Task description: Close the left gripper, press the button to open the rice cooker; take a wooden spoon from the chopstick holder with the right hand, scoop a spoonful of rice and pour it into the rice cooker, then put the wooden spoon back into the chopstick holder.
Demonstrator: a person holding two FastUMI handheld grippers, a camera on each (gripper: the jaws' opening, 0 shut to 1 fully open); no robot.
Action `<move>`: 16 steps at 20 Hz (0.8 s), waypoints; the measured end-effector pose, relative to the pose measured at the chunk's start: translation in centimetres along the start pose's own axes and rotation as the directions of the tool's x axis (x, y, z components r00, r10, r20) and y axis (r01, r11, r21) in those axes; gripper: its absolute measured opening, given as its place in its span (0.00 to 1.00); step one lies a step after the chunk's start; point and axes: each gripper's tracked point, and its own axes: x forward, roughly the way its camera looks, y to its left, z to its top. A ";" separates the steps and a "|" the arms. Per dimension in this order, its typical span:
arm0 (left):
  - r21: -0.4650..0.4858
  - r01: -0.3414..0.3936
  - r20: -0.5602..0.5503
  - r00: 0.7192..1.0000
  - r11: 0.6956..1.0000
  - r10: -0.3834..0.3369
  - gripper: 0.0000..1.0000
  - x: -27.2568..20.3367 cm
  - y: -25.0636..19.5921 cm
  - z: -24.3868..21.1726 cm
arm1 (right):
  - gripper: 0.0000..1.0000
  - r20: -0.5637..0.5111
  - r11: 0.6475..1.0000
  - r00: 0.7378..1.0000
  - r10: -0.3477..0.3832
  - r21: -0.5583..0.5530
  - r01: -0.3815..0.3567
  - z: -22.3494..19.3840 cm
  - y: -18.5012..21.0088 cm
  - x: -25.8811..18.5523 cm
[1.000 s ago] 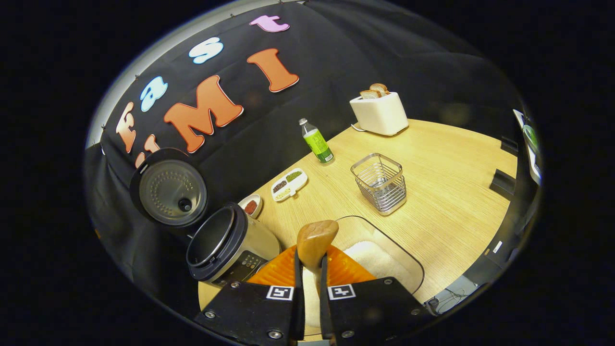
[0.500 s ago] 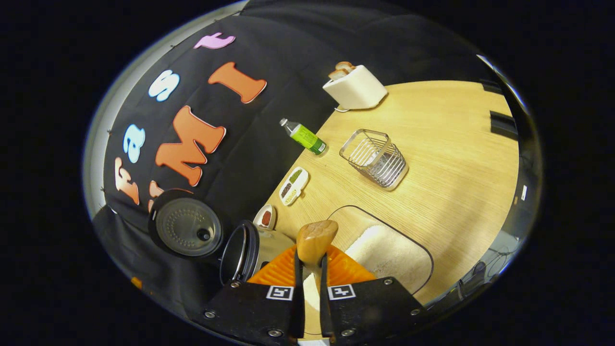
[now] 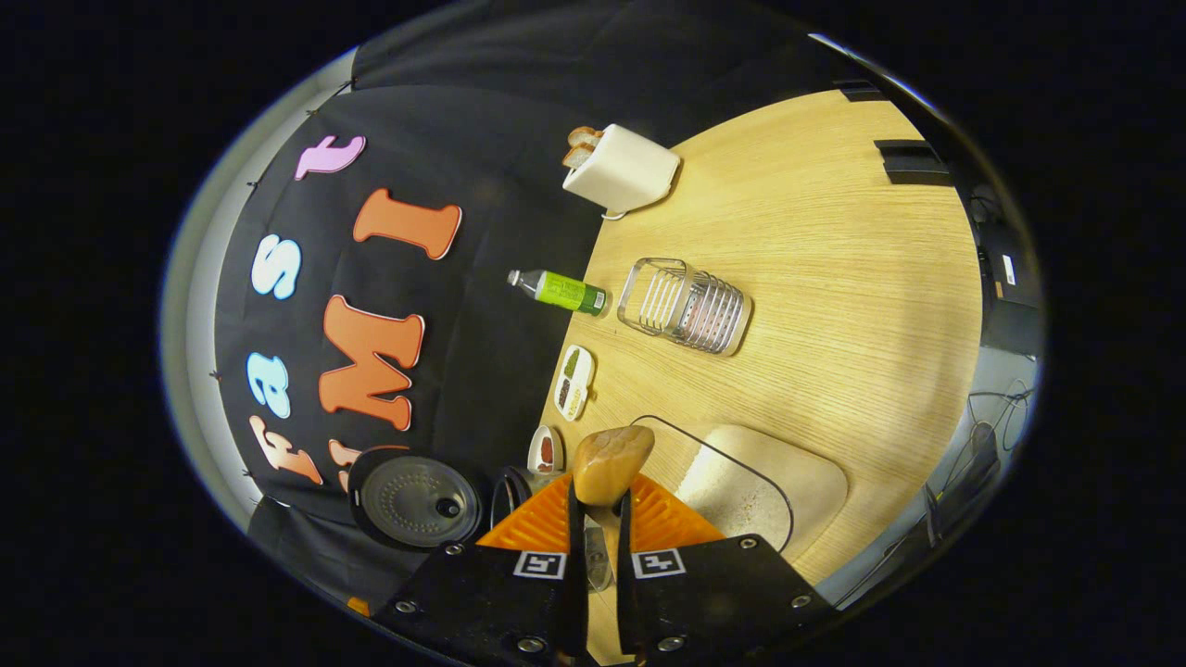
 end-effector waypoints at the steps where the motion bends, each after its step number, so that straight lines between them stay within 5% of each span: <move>1: 0.001 0.000 0.002 1.000 1.000 0.000 1.00 -0.1 -0.1 0.2 | 0.12 0.000 1.000 1.000 0.005 0.007 -0.005 0.2 0.3 -0.3; 9: 0.008 0.005 0.016 1.000 1.000 -0.005 0.97 0.0 -0.6 0.5 | 0.12 -0.012 0.996 1.000 0.026 0.080 -0.025 1.6 3.0 -2.3; 16: -0.034 0.029 0.036 0.999 0.999 -0.027 0.97 0.2 -1.6 1.2 | 0.12 -0.009 0.994 0.996 0.094 0.059 -0.093 3.5 9.3 -3.8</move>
